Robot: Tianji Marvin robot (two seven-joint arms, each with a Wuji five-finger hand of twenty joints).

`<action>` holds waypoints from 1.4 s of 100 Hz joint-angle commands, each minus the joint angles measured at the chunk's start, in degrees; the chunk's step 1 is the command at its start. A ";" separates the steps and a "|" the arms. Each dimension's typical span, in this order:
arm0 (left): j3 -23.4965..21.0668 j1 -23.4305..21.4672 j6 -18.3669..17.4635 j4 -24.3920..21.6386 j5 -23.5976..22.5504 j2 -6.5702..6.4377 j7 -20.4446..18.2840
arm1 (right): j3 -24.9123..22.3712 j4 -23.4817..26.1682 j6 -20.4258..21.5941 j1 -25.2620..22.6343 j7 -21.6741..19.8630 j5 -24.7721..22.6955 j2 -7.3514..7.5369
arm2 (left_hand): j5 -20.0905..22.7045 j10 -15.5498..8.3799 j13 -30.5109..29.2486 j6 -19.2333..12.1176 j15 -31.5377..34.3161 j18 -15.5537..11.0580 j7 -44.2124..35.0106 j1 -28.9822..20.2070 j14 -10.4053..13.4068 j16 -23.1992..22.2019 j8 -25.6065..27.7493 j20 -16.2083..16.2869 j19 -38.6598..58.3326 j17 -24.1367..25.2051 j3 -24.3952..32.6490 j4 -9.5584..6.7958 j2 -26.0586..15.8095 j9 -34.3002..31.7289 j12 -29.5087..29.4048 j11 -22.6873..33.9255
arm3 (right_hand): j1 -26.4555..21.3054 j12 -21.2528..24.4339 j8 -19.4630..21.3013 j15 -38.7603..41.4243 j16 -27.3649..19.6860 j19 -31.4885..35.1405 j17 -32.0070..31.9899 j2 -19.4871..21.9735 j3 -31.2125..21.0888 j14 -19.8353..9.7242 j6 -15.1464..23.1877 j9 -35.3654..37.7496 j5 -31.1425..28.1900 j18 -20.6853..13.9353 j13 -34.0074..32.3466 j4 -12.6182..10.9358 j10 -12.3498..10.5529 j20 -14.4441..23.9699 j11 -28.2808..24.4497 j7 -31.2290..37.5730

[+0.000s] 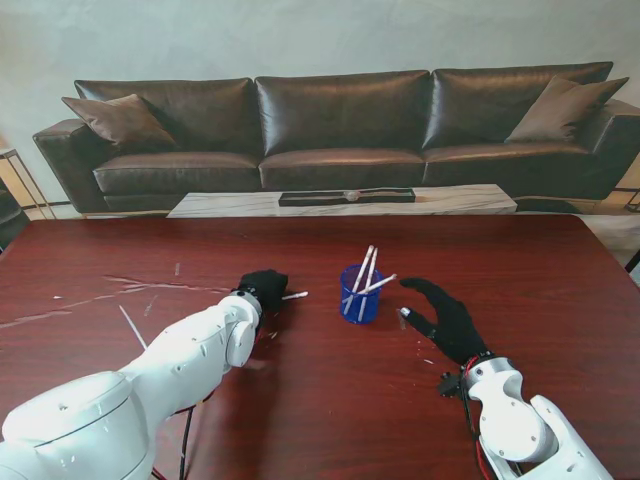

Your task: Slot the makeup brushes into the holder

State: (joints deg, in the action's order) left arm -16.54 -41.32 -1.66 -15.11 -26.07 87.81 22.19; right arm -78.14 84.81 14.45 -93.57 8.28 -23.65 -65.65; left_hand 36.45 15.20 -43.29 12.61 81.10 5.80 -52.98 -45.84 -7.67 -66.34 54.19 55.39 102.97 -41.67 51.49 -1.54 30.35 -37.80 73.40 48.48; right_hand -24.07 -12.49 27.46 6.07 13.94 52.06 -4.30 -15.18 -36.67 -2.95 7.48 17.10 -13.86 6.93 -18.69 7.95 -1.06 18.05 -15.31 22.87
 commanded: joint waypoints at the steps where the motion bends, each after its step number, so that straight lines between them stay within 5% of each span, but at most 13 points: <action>1: 0.20 -0.12 0.02 0.13 -0.12 -0.39 -0.50 | 0.16 0.26 0.13 -0.41 -0.02 -0.17 -0.05 | 2.84 7.73 -1.54 1.08 2.69 -3.47 -2.53 0.51 3.93 0.43 3.79 -1.55 4.64 -2.27 0.69 -0.75 1.13 -2.16 2.55 3.39 | 0.99 -0.43 0.11 0.02 0.43 0.56 -0.03 0.64 0.90 -0.94 -0.08 -1.41 -0.59 -0.71 -0.77 -0.98 -0.32 1.35 1.04 0.08; 31: 0.16 -0.08 -0.06 0.10 -0.26 -0.60 -0.17 | 0.18 0.24 0.16 -0.40 -0.02 -0.23 -0.04 | 2.67 8.31 -3.35 1.34 4.45 -5.59 -3.73 2.07 5.64 1.17 9.50 -5.77 7.62 -5.74 2.57 -2.81 0.44 -3.08 3.06 5.16 | 1.01 -0.45 0.11 0.00 0.42 0.55 -0.04 0.66 0.92 -0.94 -0.05 -1.39 -0.51 -0.73 -0.72 -0.98 -0.41 1.35 1.00 0.06; 48: -1.37 -0.59 0.84 -2.52 -0.73 -1.81 0.47 | 0.22 0.20 0.12 -0.36 -0.03 -0.19 -0.04 | 2.79 8.16 -3.58 1.02 4.73 -5.80 -3.94 2.57 6.11 1.26 10.51 -6.53 8.14 -6.08 3.08 -3.75 0.43 -3.33 3.24 5.39 | 0.99 -0.44 0.10 0.02 0.43 0.54 -0.06 0.65 0.94 -0.91 -0.13 -1.43 -0.56 -0.73 -0.75 -0.98 -0.37 1.35 1.08 0.06; 90: -9.20 -4.34 6.18 -15.57 -2.00 -6.16 2.61 | 0.32 0.08 0.10 -0.23 -0.04 -0.18 -0.05 | 3.18 8.01 -3.68 0.66 4.97 -5.84 -3.73 3.00 6.14 1.28 11.00 -7.06 8.53 -6.12 3.49 -4.84 0.73 -3.64 3.35 5.32 | 0.98 -0.44 0.12 0.01 0.42 0.54 -0.08 0.66 0.96 -0.88 -0.14 -1.45 -0.56 -0.73 -0.70 -0.98 -0.42 1.35 1.15 0.09; 140: -18.48 -10.73 9.65 -31.31 -3.18 -9.22 7.22 | 0.32 0.00 0.15 -0.15 -0.01 -0.23 -0.05 | 3.24 7.59 -3.62 0.09 5.05 -6.41 -3.18 3.11 6.63 1.19 11.48 -7.19 8.79 -6.01 3.05 -5.52 0.20 -3.78 3.49 5.06 | 0.99 -0.47 0.11 0.03 0.43 0.55 -0.06 0.67 0.96 -0.84 -0.08 -1.41 -0.54 -0.69 -0.75 -0.98 -0.36 1.36 1.10 0.08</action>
State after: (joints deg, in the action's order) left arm -34.73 -51.87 7.82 -44.87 -29.27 78.52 28.65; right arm -78.01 84.69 14.46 -93.45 8.28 -23.69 -65.65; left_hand 37.86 15.20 -45.15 13.80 83.69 4.69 -54.25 -42.72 -7.38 -65.16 64.25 48.54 106.20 -46.01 52.79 -3.76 31.26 -38.92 73.45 50.69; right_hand -24.07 -12.50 27.46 6.07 13.94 52.06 -4.30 -15.18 -36.67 -2.95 7.48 17.10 -13.86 6.93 -18.69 7.95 -1.06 18.06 -15.31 22.87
